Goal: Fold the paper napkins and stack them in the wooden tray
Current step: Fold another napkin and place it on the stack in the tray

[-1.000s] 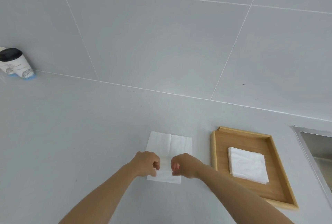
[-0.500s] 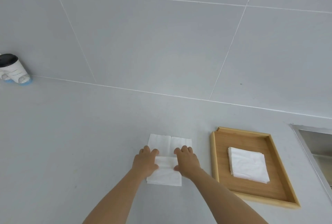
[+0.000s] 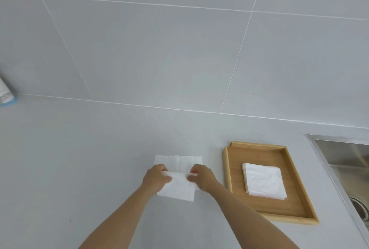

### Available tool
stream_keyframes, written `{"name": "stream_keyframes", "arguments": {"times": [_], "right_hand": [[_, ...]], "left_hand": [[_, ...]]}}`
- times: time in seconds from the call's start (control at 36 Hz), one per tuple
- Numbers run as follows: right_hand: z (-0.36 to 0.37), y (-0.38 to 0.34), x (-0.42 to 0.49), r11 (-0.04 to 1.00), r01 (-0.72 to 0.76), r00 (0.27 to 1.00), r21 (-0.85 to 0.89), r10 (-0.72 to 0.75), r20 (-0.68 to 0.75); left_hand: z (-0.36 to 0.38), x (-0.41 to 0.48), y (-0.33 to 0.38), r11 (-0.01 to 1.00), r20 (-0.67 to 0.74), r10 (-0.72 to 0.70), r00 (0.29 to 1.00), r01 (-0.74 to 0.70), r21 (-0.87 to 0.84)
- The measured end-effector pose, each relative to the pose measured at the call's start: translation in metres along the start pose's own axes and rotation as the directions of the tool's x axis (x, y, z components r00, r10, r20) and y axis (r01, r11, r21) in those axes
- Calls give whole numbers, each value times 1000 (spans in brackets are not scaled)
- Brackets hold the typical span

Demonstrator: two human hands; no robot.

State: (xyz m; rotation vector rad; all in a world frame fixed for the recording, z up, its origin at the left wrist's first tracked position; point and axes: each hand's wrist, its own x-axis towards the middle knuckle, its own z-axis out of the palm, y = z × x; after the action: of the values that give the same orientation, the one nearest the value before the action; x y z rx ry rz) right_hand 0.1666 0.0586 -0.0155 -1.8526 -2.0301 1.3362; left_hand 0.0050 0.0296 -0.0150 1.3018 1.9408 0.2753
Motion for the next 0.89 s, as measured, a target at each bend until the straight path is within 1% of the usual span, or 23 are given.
{"name": "stream_keyframes", "arguments": {"times": [0.11, 0.22, 0.28, 0.33, 0.44, 0.5, 0.61, 0.75, 0.89], "right_hand": [[-25, 2, -1, 962, 2, 999, 275, 12, -46], [-54, 9, -6, 868, 23, 993, 496, 37, -110], [-68, 13, -9, 842, 44, 986, 538, 51, -161], [-82, 21, -12, 816, 55, 975, 575, 81, -208], [-109, 42, -24, 773, 75, 967, 631, 98, -234], [-120, 53, -30, 765, 83, 968, 639, 91, -235], [-136, 81, -41, 796, 60, 958, 603, 123, -257], [-148, 116, -49, 862, -15, 931, 506, 197, -308], [-152, 147, -50, 920, -122, 921, 371, 244, -304]], "left_hand": [[-9, 0, 20, 964, -1, 33, 999, -32, -264], [-9, -2, 48, 883, 24, 74, 997, -54, -467], [-8, -2, 61, 851, 26, 108, 994, -79, -519], [-4, -2, 77, 833, -3, 138, 990, -118, -541], [11, -2, 109, 816, -36, 183, 982, -172, -552], [20, -1, 123, 821, -40, 198, 979, -188, -539], [43, 2, 148, 844, -41, 224, 974, -215, -492], [73, 2, 171, 859, 55, 247, 967, -193, -474], [100, -1, 182, 908, 131, 244, 961, -179, -379]]}}
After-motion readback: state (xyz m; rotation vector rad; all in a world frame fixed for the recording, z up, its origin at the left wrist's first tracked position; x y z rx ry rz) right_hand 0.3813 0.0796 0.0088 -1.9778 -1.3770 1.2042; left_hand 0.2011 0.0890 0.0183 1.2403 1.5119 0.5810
